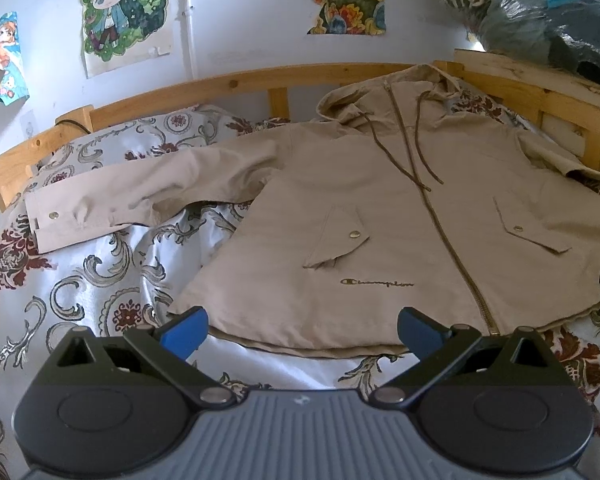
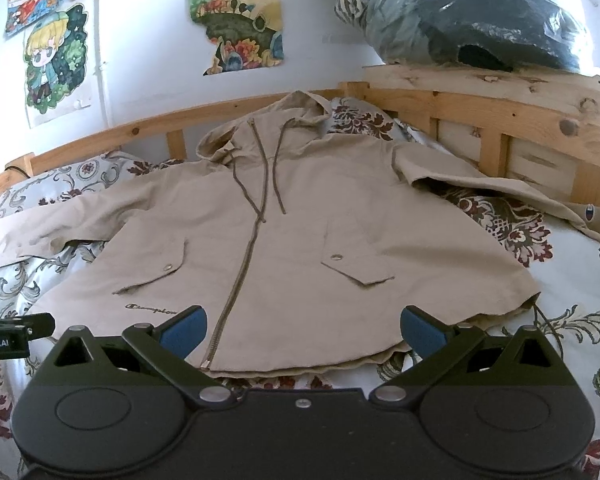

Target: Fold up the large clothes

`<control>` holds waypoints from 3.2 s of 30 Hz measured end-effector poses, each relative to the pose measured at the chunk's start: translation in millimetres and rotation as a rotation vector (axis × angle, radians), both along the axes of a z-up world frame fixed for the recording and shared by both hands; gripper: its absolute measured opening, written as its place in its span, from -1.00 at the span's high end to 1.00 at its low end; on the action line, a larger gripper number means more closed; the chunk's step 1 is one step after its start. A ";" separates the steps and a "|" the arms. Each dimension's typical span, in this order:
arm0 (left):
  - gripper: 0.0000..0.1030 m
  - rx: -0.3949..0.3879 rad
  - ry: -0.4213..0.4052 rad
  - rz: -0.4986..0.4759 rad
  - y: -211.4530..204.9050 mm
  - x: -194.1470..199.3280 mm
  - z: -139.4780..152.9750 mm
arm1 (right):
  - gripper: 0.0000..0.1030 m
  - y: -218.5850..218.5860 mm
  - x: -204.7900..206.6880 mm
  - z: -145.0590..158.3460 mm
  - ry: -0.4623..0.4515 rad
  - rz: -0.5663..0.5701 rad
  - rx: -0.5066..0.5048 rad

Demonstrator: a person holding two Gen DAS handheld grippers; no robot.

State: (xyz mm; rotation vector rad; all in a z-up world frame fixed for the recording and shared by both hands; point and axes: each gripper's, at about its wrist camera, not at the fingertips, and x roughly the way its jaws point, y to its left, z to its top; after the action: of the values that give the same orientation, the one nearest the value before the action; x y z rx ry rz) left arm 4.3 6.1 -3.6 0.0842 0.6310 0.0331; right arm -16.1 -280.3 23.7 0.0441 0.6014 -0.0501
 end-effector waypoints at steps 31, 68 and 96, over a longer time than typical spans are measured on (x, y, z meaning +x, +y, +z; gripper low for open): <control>-0.99 -0.123 0.073 -0.178 -33.9 83.3 -36.0 | -0.90 -217.7 76.7 5.9 -0.115 -0.438 0.395; -0.99 -0.164 -0.100 -0.005 26.9 100.0 -35.7 | 0.83 -124.1 175.5 41.2 -0.586 -0.624 -0.166; -0.99 -0.415 -0.125 -0.173 28.6 154.4 -38.6 | -0.90 -16.6 200.8 -43.5 -0.124 0.269 -0.534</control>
State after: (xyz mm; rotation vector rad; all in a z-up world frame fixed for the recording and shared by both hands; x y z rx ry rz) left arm 158.7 34.8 -42.2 -0.2632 0.4936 -0.2576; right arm 184.7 -296.9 -19.7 -0.5471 0.4508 0.0535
